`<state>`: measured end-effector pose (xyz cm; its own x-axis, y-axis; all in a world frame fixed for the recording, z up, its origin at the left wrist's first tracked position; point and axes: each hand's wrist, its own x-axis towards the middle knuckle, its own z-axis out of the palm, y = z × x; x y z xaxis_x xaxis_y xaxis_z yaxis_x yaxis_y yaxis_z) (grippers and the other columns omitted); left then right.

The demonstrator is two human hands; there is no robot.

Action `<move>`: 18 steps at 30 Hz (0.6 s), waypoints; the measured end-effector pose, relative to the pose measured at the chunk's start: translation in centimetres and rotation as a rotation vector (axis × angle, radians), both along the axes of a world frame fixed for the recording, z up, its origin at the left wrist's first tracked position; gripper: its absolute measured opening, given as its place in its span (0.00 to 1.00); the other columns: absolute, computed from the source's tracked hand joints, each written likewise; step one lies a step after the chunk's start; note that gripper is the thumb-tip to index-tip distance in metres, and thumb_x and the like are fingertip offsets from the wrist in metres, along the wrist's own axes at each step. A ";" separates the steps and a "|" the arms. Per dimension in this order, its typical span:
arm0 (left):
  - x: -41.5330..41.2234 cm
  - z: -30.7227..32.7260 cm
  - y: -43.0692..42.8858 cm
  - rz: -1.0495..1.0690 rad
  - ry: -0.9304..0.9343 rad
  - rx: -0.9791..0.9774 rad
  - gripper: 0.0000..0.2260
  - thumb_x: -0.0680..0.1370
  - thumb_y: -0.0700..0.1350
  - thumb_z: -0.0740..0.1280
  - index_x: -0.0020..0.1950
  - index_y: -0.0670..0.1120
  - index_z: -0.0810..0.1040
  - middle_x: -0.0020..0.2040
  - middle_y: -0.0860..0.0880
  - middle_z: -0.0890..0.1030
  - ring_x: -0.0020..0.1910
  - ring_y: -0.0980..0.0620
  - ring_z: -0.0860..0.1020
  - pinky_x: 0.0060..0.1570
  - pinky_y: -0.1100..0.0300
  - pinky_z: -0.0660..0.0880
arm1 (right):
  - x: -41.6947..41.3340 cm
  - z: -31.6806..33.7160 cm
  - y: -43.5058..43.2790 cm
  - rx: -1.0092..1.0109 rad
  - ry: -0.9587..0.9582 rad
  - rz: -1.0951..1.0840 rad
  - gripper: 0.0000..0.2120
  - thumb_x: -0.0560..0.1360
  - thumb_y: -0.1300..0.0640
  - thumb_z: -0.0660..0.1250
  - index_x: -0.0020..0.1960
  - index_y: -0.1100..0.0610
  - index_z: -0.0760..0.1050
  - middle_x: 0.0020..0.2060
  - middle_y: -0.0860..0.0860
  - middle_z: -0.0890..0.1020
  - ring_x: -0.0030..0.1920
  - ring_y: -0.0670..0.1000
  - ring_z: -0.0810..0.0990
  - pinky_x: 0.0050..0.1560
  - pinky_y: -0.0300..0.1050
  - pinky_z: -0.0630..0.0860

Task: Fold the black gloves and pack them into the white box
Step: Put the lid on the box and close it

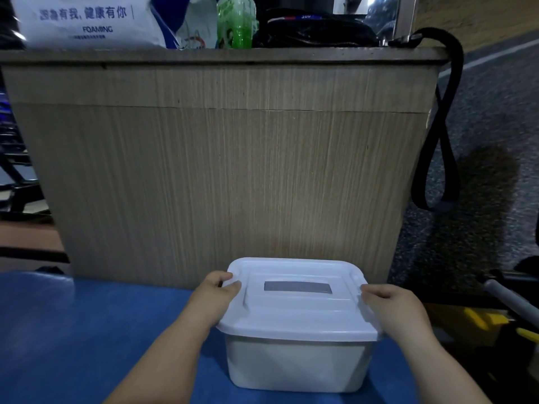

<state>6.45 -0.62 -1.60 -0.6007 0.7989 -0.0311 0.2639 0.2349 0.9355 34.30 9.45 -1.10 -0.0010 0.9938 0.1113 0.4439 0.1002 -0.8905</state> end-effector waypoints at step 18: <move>0.3 0.5 0.1 0.157 -0.074 -0.085 0.31 0.72 0.48 0.74 0.68 0.36 0.67 0.61 0.41 0.76 0.56 0.42 0.76 0.51 0.53 0.76 | 0.2 -0.8 1.5 -0.109 0.168 0.040 0.10 0.69 0.61 0.71 0.50 0.57 0.77 0.43 0.54 0.82 0.45 0.58 0.81 0.46 0.52 0.78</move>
